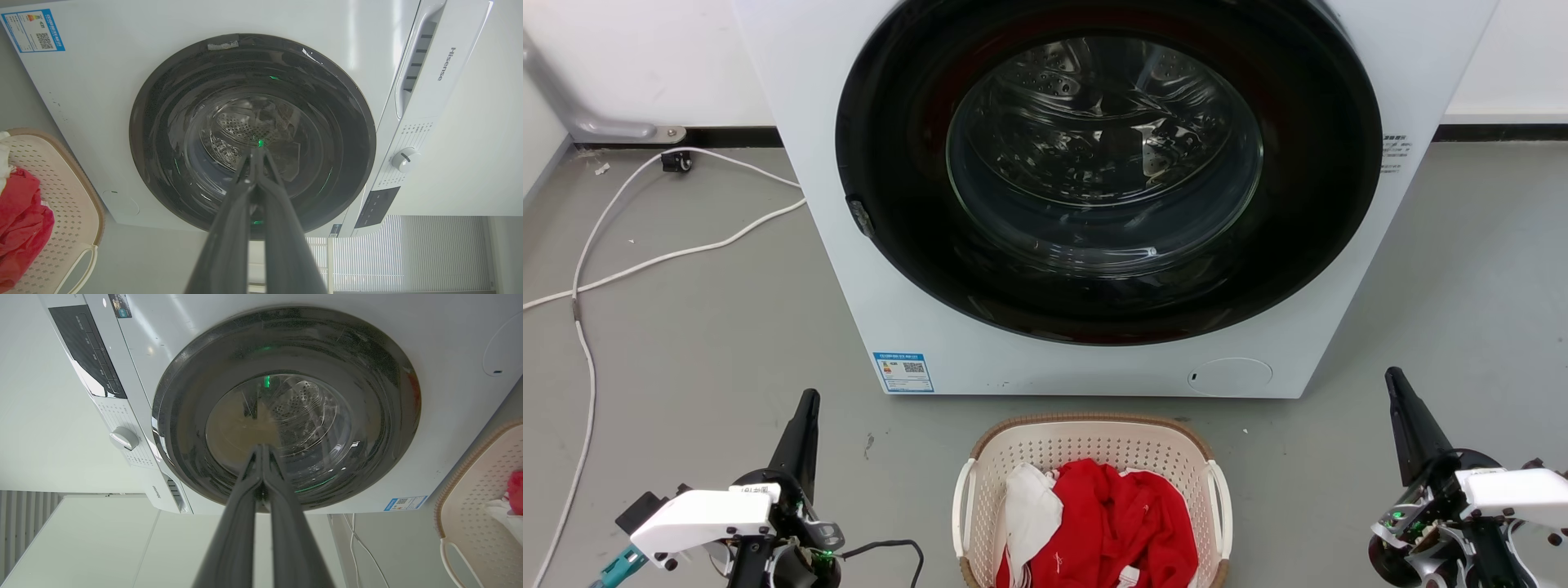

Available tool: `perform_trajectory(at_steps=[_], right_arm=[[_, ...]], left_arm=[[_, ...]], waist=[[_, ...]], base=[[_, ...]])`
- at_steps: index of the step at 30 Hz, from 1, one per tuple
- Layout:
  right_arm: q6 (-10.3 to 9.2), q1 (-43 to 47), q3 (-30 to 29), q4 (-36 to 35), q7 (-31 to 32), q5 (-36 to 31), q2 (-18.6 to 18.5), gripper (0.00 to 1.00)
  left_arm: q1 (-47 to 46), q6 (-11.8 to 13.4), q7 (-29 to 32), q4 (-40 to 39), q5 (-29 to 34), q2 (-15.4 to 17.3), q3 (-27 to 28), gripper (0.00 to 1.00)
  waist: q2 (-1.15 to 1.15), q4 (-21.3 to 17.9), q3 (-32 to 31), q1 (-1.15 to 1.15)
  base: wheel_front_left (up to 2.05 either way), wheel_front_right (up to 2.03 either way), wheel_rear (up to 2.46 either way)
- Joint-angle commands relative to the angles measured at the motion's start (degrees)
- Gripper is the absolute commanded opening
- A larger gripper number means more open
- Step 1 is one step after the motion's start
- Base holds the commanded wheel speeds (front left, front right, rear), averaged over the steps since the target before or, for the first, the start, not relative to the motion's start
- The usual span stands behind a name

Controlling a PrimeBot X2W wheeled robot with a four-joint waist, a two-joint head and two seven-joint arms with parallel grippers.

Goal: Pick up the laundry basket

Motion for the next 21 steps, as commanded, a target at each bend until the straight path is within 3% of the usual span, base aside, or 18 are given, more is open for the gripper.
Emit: perform_trajectory(at_steps=[1,21], right_arm=[[0.0,-0.6,-0.1,0.0,0.2,-0.2,0.2,0.0],[0.0,-0.6,-0.2,0.0,0.2,-0.3,0.2,0.0]], left_arm=[[-0.6,-0.2,0.3,0.1,0.4,-0.1,0.2,0.0],[-0.6,-0.2,0.3,0.1,0.5,-0.1,0.3,0.0]], waist=[[0.0,0.0,0.0,0.0],[0.0,0.0,0.0,0.0]], base=[[0.0,0.0,0.0],[0.0,0.0,0.0]])
